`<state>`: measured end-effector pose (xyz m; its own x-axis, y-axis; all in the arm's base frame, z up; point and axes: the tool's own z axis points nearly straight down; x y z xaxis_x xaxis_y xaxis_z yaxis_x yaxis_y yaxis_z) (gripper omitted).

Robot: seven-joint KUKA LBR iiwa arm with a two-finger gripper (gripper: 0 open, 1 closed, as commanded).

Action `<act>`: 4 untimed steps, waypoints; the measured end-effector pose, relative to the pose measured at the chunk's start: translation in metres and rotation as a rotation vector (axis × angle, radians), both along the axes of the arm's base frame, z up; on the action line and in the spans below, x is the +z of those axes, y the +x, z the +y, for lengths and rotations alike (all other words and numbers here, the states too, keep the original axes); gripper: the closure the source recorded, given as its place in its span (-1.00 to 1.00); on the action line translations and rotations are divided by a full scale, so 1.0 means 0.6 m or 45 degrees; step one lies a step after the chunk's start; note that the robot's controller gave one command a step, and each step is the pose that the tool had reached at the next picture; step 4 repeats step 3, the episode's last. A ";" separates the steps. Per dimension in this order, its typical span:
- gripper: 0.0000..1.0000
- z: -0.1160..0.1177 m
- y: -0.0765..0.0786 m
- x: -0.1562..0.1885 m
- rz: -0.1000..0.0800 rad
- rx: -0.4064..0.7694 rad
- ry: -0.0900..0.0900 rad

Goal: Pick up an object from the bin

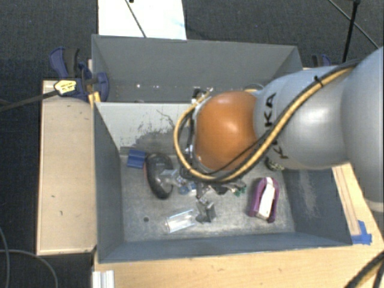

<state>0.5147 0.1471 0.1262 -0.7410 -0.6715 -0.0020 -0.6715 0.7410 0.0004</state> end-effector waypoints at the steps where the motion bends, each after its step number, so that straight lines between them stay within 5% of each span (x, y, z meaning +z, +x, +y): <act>1: -1.00 0.018 -0.051 -0.097 -0.004 0.000 0.000; 2: 1.00 0.018 -0.051 -0.094 -0.002 -0.002 0.001; 3: 1.00 0.000 -0.028 0.166 -0.013 0.071 0.002; 4: 1.00 0.000 -0.028 0.166 -0.013 0.071 0.002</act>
Offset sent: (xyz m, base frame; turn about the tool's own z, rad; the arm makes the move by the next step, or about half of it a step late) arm -0.0311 0.0104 -0.0562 0.0030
